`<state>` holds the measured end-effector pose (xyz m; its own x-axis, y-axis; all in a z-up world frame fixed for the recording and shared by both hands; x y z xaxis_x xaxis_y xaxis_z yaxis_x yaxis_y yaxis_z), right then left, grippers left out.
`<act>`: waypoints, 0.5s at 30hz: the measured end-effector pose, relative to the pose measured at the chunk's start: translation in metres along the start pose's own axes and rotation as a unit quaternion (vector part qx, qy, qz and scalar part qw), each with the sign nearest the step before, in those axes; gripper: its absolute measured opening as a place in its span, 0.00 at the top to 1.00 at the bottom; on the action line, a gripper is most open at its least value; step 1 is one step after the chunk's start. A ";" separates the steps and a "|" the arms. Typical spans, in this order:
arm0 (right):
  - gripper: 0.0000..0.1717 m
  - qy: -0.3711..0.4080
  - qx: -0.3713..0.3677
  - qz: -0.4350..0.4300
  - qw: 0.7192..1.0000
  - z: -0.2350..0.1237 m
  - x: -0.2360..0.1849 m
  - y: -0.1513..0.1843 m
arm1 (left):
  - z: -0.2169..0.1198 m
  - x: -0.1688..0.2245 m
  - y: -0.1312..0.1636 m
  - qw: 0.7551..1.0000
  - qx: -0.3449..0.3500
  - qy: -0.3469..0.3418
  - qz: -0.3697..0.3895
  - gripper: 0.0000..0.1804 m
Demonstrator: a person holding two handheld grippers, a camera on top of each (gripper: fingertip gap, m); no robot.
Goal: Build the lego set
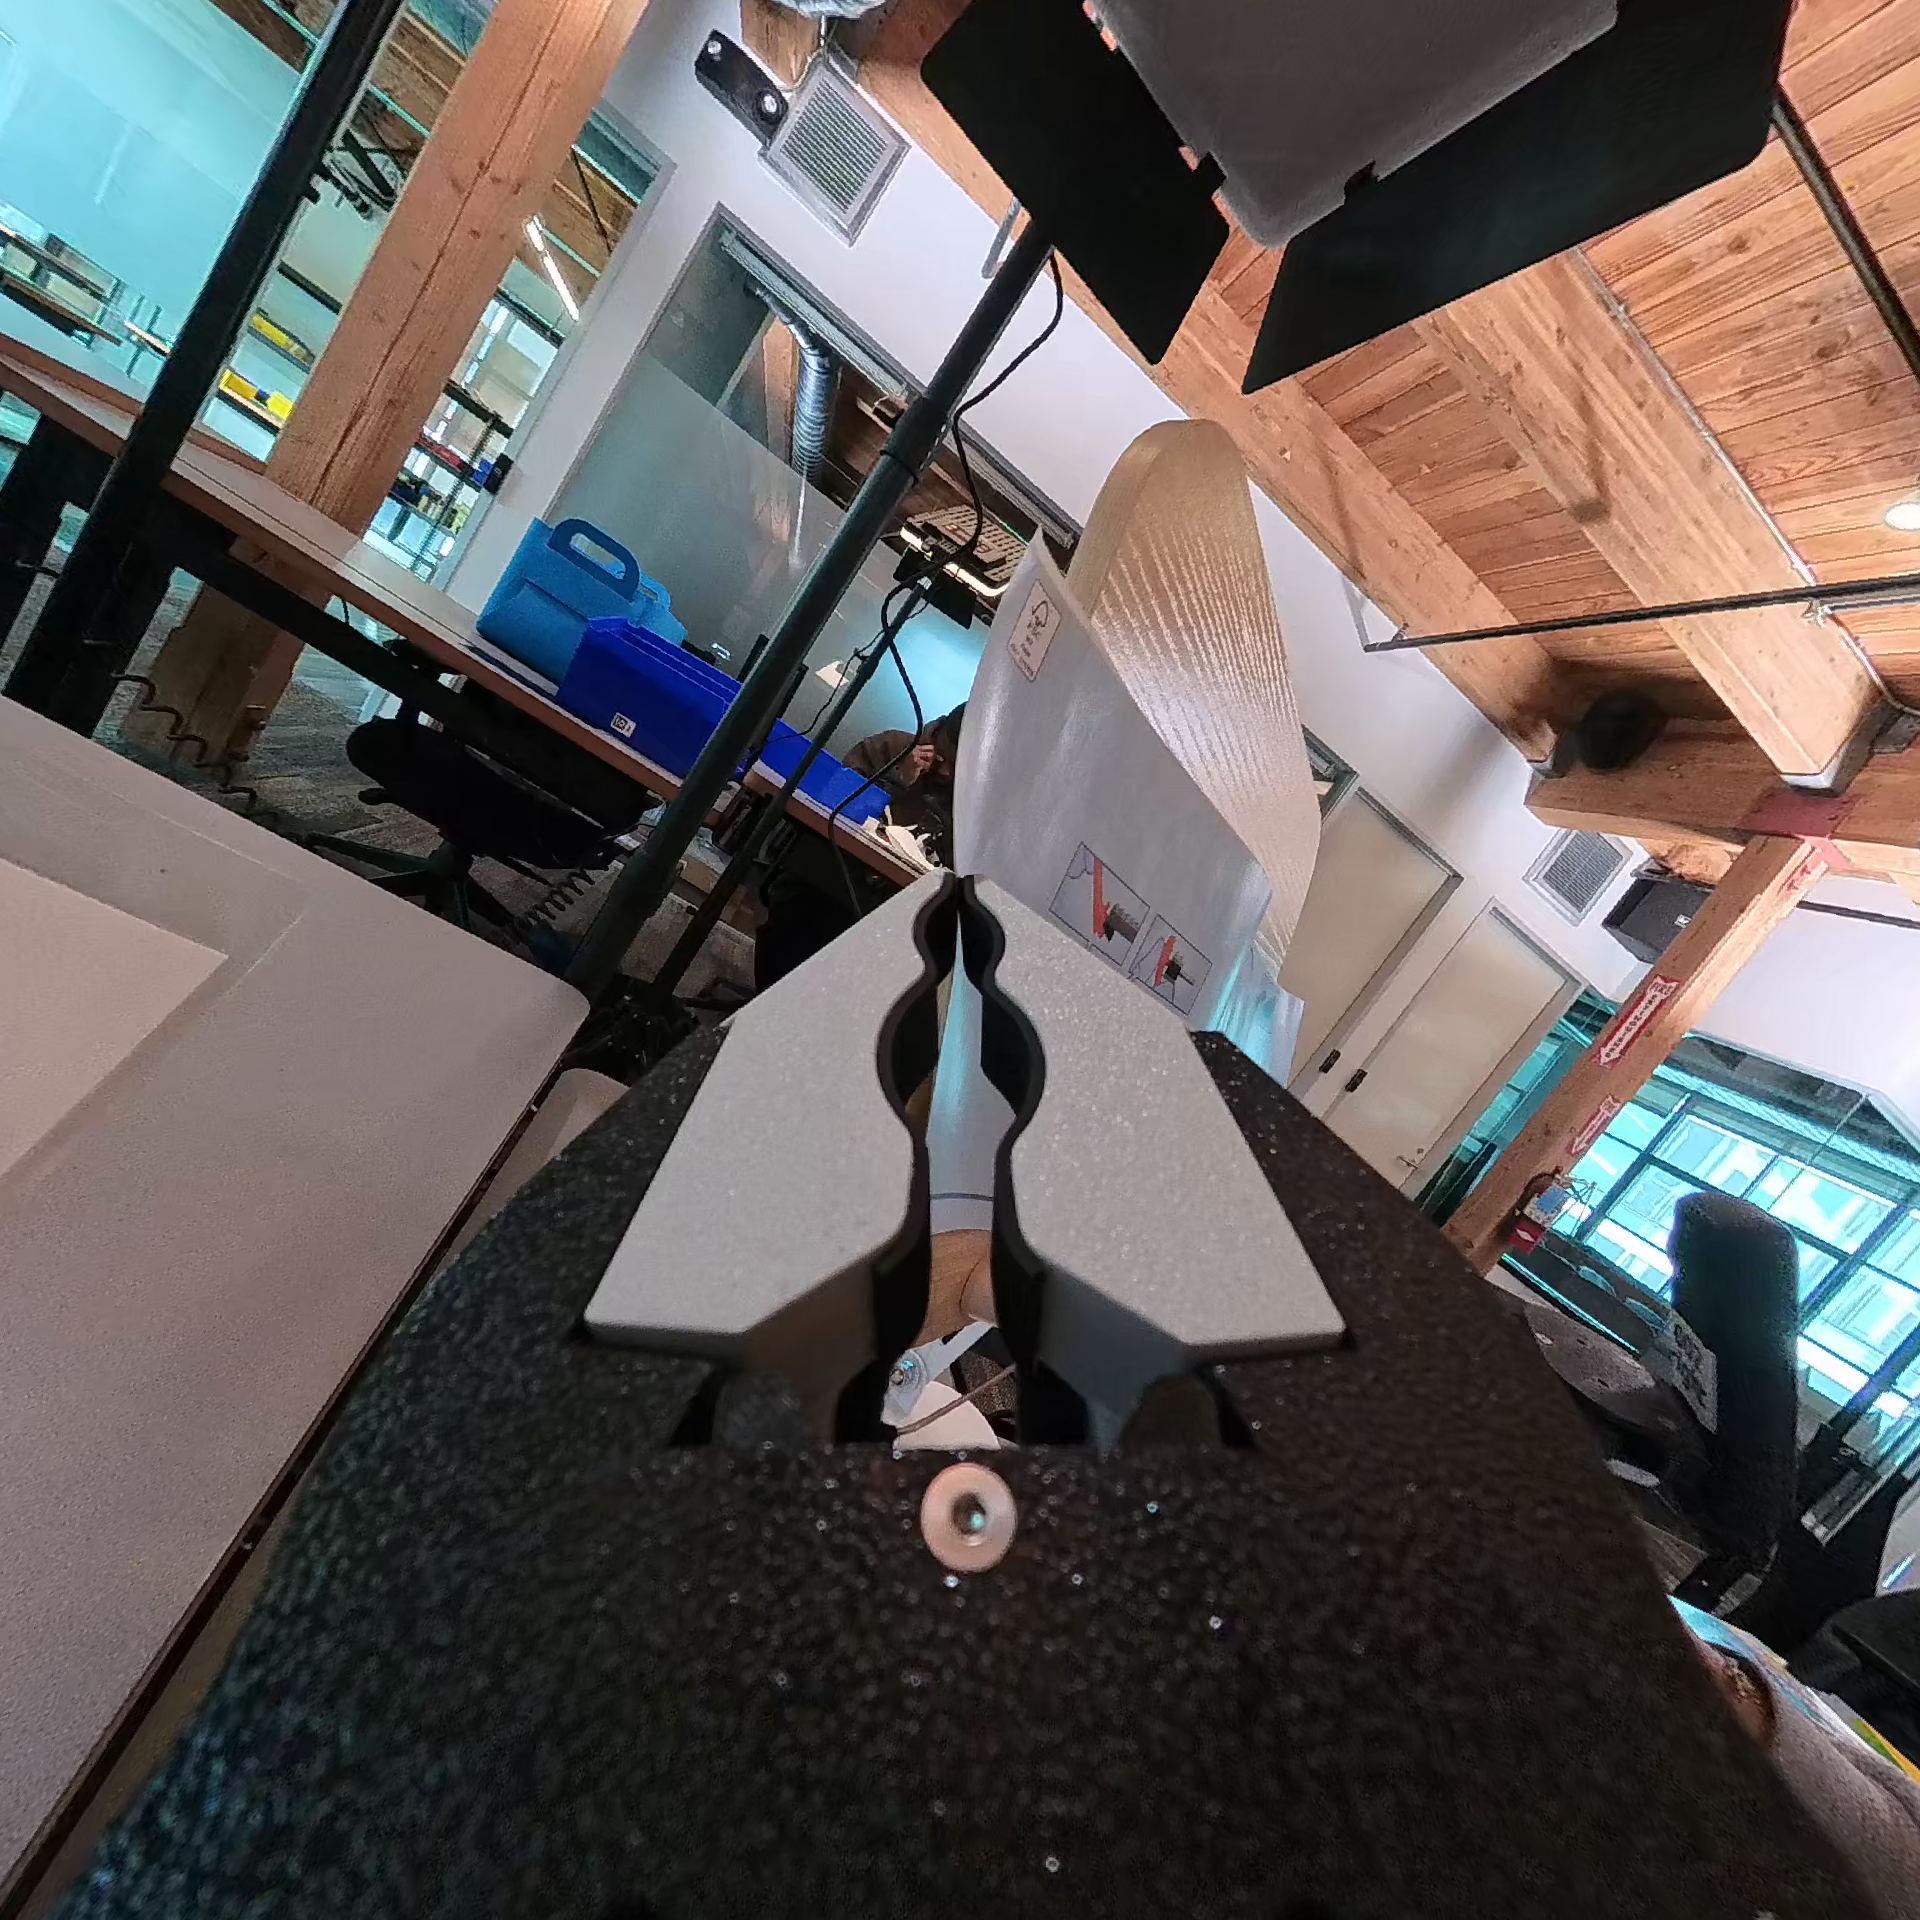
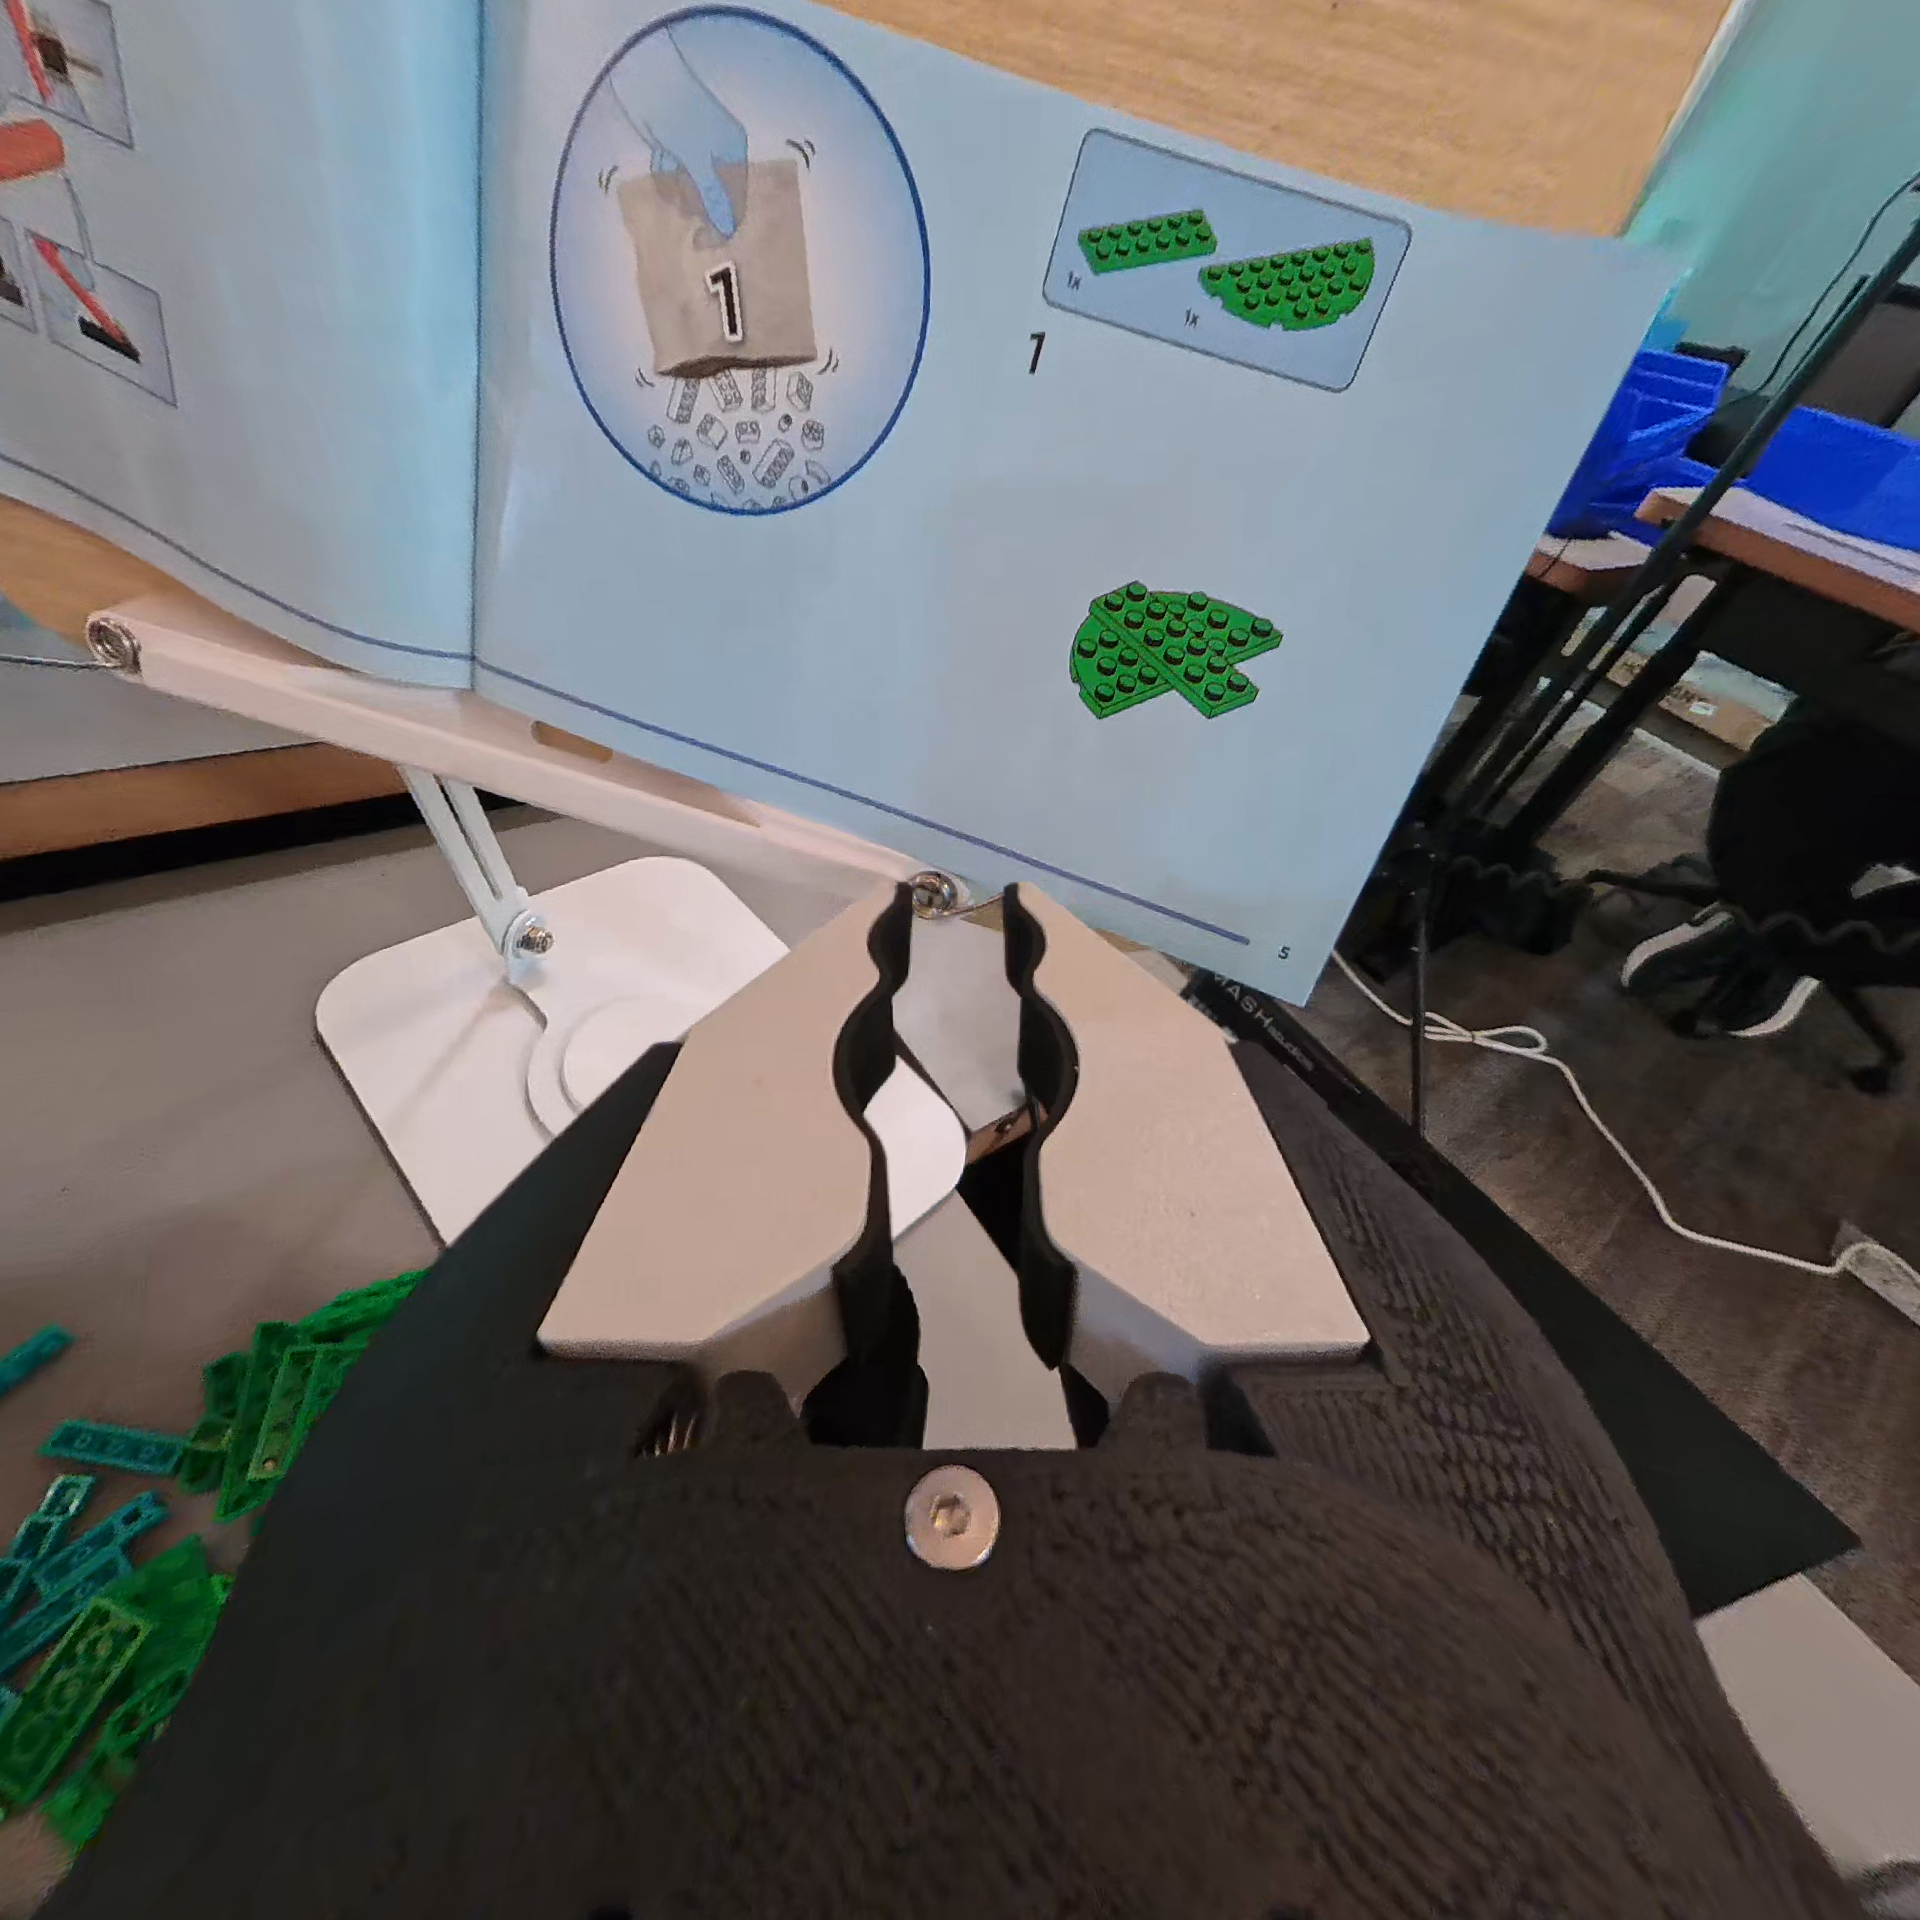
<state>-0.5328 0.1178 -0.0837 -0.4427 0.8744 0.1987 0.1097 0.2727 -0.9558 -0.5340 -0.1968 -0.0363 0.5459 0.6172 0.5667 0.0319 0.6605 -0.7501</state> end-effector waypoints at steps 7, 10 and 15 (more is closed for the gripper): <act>0.96 -0.001 -0.039 -0.061 0.997 0.004 0.001 0.003 | 0.000 0.000 0.000 1.000 0.000 0.001 -0.001 1.00; 0.95 0.012 -0.069 -0.069 0.995 0.008 0.006 0.008 | 0.000 0.001 -0.001 1.000 0.000 0.001 -0.001 1.00; 0.95 -0.001 -0.056 -0.040 0.998 0.010 0.011 0.006 | 0.000 0.000 -0.001 1.000 0.001 0.001 -0.002 1.00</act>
<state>-0.5457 0.1251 -0.0891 -0.4556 0.8471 0.2737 0.1727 0.3857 -0.9063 -0.5337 -0.1974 -0.0357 0.5479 0.6135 0.5687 0.0330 0.6634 -0.7475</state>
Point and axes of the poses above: each gripper's, where its closed fingertips meet, z out along the fingers, y out of its underside, x = y × z across the jaws, the point moved 4 cm from there along -z, back along the fingers, and after that the axes turned 1 degree about -y, right-handed, at the moved point
